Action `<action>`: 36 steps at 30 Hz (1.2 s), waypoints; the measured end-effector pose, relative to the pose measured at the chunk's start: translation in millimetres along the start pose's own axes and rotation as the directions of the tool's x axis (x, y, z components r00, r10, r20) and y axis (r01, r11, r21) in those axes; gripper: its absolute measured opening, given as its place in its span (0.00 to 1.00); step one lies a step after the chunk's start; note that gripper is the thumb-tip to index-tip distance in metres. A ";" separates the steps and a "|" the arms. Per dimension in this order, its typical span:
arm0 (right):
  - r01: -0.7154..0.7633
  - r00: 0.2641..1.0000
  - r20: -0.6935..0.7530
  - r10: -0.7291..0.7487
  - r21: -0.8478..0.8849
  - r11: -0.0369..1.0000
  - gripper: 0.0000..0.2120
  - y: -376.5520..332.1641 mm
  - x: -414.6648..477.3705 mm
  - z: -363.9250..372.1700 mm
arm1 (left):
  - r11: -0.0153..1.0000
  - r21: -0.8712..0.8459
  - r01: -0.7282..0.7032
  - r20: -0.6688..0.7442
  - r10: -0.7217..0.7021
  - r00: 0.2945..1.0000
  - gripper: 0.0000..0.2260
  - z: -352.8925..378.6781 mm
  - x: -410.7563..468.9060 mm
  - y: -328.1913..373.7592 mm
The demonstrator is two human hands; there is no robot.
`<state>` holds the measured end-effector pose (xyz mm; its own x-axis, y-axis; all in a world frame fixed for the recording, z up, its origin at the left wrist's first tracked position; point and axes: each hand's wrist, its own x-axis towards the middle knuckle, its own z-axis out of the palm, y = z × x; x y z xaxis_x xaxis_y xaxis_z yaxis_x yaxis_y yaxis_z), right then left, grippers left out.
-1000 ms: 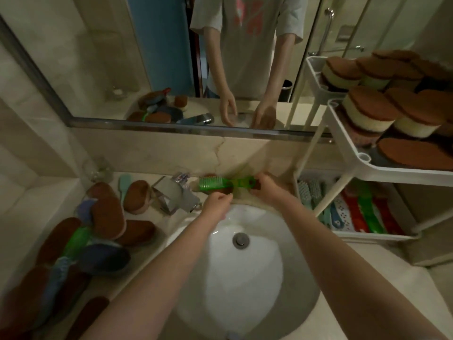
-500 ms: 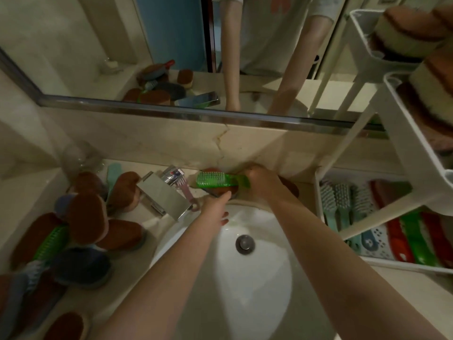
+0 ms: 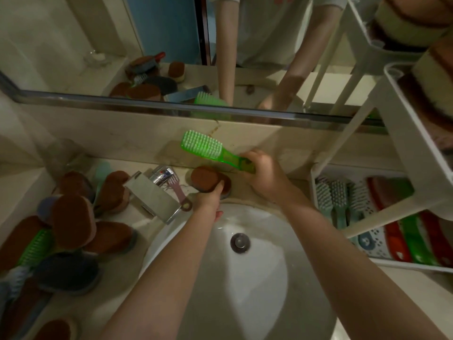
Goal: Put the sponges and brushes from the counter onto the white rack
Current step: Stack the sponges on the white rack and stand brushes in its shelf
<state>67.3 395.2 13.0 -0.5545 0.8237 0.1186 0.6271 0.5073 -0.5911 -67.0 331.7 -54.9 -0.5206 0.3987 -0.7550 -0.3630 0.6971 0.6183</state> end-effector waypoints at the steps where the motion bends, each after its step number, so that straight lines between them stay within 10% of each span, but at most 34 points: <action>1: -0.005 1.000 -0.017 0.006 0.015 1.000 0.17 -0.7 -1.8 -0.8 | 1.000 -0.005 -0.019 -0.024 0.019 1.000 0.23 -0.2 0.6 -1.8; 22: -0.195 0.944 -0.223 0.243 0.218 0.956 0.17 -64.0 -70.6 -49.3 | 0.920 -0.312 -0.238 0.219 0.313 0.924 0.10 -41.0 -97.0 -0.5; 36: -0.357 0.849 -0.250 0.465 0.376 0.855 0.16 -56.2 -217.9 -48.1 | 0.943 -0.182 -0.280 0.408 0.331 0.851 0.11 -40.8 -146.0 -52.4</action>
<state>179.2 199.4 58.9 -0.0427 0.9988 0.0256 0.5288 0.0443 -0.8476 -3.5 212.7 31.8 -0.2477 0.8133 -0.5265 -0.3367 0.4373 0.8339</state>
